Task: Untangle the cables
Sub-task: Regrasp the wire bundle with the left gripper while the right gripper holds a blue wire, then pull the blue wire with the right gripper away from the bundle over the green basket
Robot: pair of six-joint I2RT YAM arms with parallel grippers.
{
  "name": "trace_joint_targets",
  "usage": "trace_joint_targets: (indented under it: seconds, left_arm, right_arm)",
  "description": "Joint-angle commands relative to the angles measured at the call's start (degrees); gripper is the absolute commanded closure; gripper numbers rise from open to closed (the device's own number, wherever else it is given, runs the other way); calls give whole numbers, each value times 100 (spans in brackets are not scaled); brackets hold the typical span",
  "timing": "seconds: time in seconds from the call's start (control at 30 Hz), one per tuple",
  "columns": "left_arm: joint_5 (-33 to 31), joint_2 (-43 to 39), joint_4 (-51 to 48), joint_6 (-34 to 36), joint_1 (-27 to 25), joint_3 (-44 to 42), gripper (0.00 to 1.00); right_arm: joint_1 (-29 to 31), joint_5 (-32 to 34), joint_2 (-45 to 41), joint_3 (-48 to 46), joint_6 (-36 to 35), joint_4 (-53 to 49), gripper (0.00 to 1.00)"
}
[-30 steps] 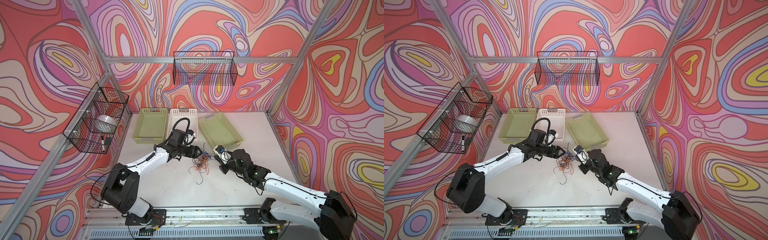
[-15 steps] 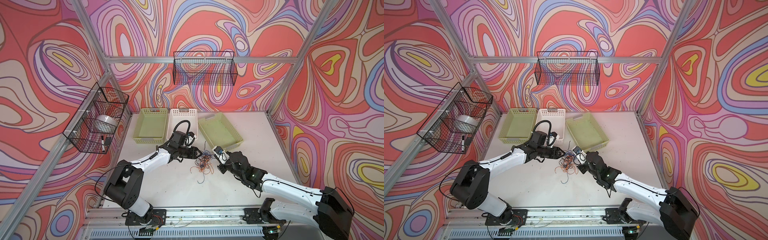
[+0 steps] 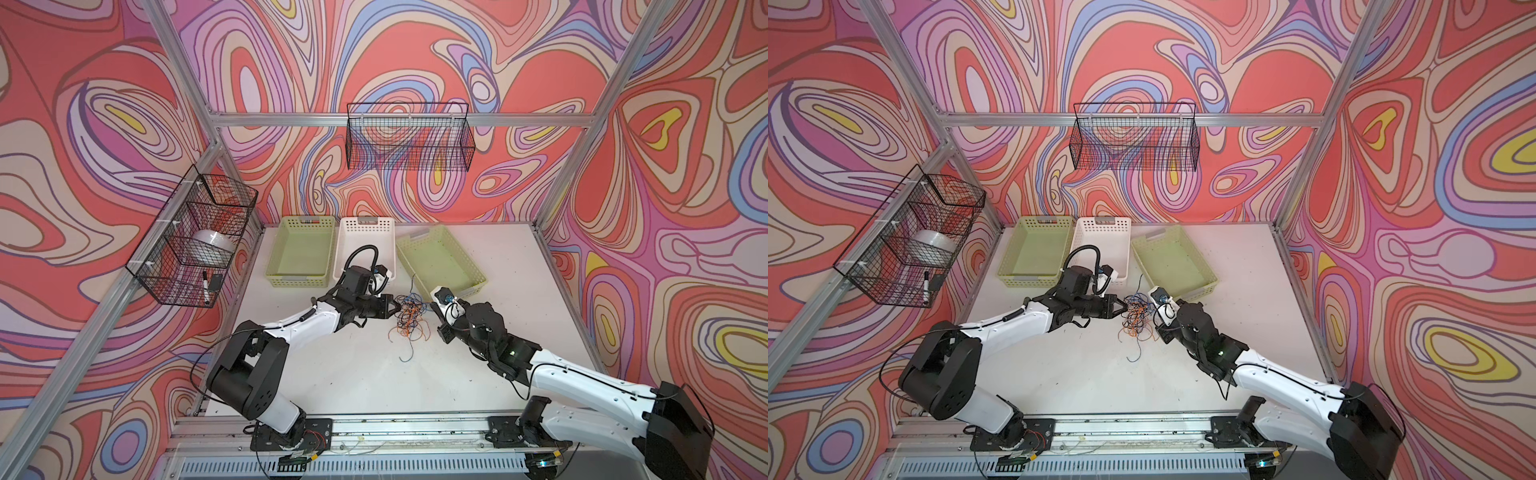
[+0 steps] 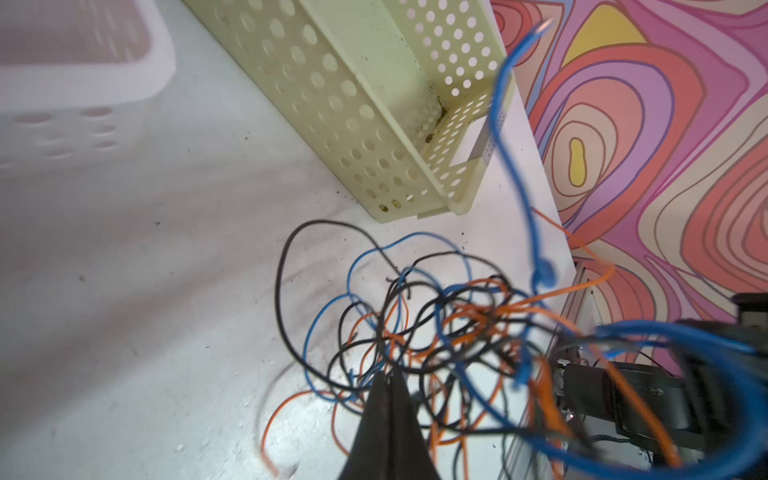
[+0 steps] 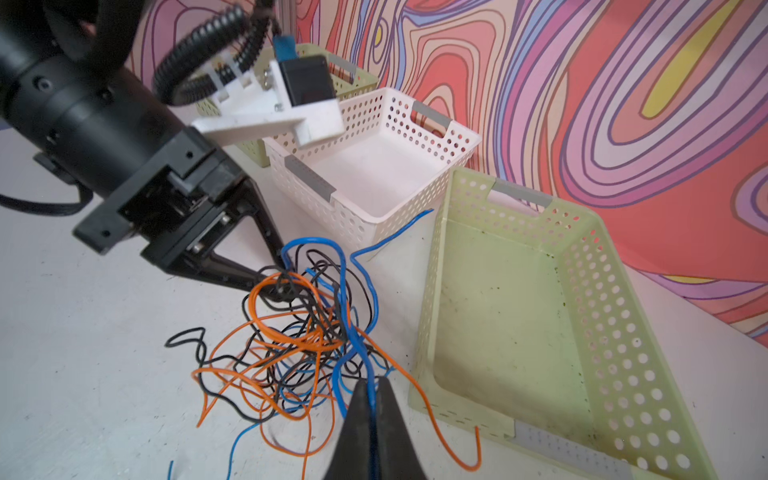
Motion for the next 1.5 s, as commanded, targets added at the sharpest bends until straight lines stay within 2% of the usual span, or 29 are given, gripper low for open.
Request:
trace_joint_targets:
  seconds: [0.0,0.17,0.23,0.3,0.33,0.37,0.5,0.67,0.8,0.97,1.07,1.17,1.2,1.4,1.47]
  left_arm:
    - [-669,-414,-189,349,-3,-297,100]
    - [-1308,-884,-364,565,55,-651,100]
    - [-1252,-1024,-317,617,58,-674,99]
    - [-1029,-1170,-76,638,15,-732,62]
    - [-1030,-1266,63,733,-70,-753,49]
    - [-1028,-1362,161,908,-213,-774,44]
    - [-1128,-1502,306,1424,-711,-772,38]
    - [-891,-1312,1006,1153,-754,-968,30]
    - [-1145,-1097,1616,982,-817,-1052,22]
    - [-1464,-742,2351,755,-817,-1119,18]
    - [-1598,-553,2786,627,-817,-1166,23]
    - [-1590,-376,3008,613,-817,-1182,33]
    - [-1586,-329,3017,624,-816,-1184,38]
    - [-1727,-385,3158,698,-817,-1348,86]
    - [-1819,-516,2953,803,-817,-1390,97]
  right_arm:
    - [12,304,-265,116,123,34,100]
    - [-9,506,-280,307,229,-441,100]
    - [-23,469,-187,420,257,-640,100]
    - [-19,378,-32,548,331,-773,100]
    - [-26,328,51,622,381,-828,100]
    - [-20,291,120,684,418,-847,100]
    - [-19,192,282,874,617,-928,100]
    - [-19,14,373,1060,832,-1110,100]
    - [-23,-234,367,1127,1045,-1176,100]
    - [-26,-504,382,1247,1369,-1307,100]
    - [-28,-632,421,1302,1563,-1353,100]
    - [-92,-692,335,1262,1850,-1206,100]
    - [-147,-783,291,1250,1948,-1133,100]
    - [-582,-1084,183,1379,2436,-1262,100]
    - [-851,-1223,63,1365,2583,-1273,100]
